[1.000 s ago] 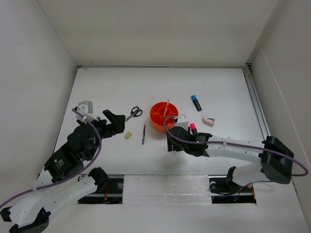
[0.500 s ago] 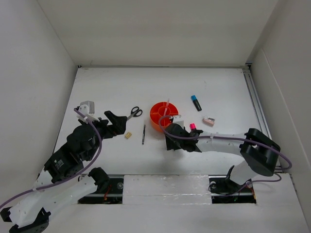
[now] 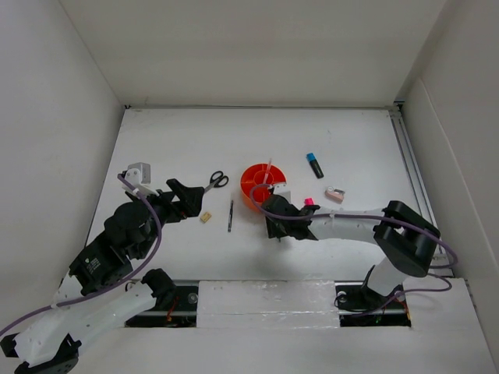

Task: Sort the stationery into containers
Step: Pick up the pen from the center of the board, then place the pen in the storage box, then pick up the pen from the center of the board.

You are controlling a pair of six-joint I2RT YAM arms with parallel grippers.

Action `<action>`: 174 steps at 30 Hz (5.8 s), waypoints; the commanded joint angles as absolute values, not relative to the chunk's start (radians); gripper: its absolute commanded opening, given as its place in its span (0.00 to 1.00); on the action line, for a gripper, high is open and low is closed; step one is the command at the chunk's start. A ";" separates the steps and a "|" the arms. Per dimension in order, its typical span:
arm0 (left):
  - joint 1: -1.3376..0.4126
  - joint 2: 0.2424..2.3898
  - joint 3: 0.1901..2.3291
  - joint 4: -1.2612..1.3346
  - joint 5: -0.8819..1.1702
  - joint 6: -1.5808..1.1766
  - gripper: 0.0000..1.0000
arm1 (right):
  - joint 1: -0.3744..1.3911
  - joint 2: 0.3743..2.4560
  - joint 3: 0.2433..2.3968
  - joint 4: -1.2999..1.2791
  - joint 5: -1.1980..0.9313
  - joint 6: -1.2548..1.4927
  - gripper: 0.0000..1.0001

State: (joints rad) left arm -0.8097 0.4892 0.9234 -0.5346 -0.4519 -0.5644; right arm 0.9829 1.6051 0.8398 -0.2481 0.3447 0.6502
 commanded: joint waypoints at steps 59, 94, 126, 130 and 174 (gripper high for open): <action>-0.805 0.463 0.911 -0.502 -0.485 -0.566 1.00 | 0.554 1.439 1.167 0.663 -0.928 0.138 0.00; -0.805 0.495 0.902 -0.453 -0.399 -0.506 1.00 | 0.456 1.792 1.008 1.014 -1.051 0.249 0.00; -0.805 0.468 0.902 -0.434 -0.362 -0.488 1.00 | 0.426 1.858 0.963 1.068 -1.060 0.249 0.31; -0.805 0.459 0.893 -0.434 -0.353 -0.488 1.00 | 0.436 1.792 0.928 1.083 -1.059 0.259 0.47; -0.769 0.427 0.968 -0.692 -0.752 -0.782 1.00 | 1.157 2.071 1.591 -0.506 0.627 0.950 0.55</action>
State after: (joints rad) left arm -0.7712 0.4404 0.9470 -0.7223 -0.7517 -0.7948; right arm 1.1645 2.0476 1.5352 -0.4679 0.6018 0.9195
